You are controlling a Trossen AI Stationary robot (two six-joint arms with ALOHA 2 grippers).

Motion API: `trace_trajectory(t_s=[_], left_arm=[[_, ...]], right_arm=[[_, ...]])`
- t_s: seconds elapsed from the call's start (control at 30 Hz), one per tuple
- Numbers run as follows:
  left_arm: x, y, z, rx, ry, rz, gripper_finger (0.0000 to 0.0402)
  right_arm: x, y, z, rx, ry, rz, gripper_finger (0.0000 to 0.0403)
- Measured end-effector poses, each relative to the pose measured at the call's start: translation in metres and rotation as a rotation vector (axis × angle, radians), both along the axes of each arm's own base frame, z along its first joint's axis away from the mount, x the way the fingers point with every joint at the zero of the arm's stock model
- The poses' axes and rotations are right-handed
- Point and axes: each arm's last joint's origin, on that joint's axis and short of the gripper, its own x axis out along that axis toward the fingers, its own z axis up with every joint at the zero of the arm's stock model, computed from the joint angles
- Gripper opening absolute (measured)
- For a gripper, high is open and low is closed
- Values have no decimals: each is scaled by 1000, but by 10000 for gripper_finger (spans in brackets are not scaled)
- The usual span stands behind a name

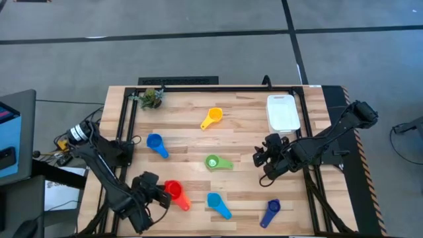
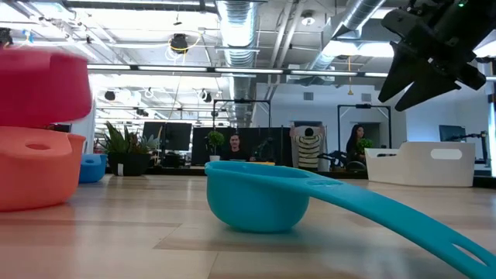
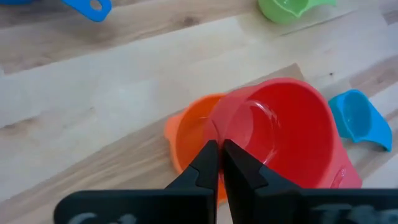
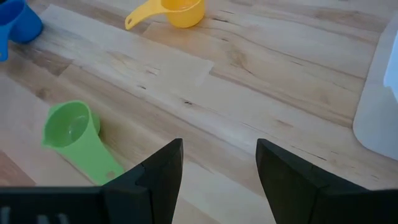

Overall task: Nest measuring cups in basket
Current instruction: Stack the red measuring cup on top of the orange measuring cup

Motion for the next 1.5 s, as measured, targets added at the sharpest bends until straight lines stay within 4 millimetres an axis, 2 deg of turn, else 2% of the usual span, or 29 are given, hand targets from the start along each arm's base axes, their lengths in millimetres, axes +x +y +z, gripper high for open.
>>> trace_trajectory(t_s=[0.23, 0.43, 0.57, 0.67, 0.8, 0.93, 1.03, 1.17, 1.33, 1.5], left_arm=[[8, 1, -16, -43, 107, 72, 33], [7, 3, -13, -14, 135, 51, 76], [9, 0, -4, 69, 163, -96, 96], [17, -3, 6, 223, 112, -258, 101], [38, 8, 10, 425, 136, -413, 96], [69, 38, -1, 393, 273, -519, 79], [95, 54, -5, 355, 231, -599, 64], [119, 67, -1, 339, 154, -732, 45], [128, 72, -2, 309, 149, -855, 29], [134, 68, -26, 270, 217, -940, 20]], right_arm=[[0, 0, 0, -1, 0, 1, 225], [-1, 1, 0, -3, 3, 6, 225], [-1, 1, 0, -2, 3, 6, 225], [-1, 1, 0, -2, 2, 5, 225], [1, 2, 0, 10, -14, 6, 225], [4, 6, 2, 43, -53, 29, 225], [7, 12, 2, 61, -66, 68, 225], [4, 20, 2, 86, -73, 97, 225], [0, 28, 2, 109, -93, 111, 225], [-2, 31, 2, 109, -118, 109, 225]])
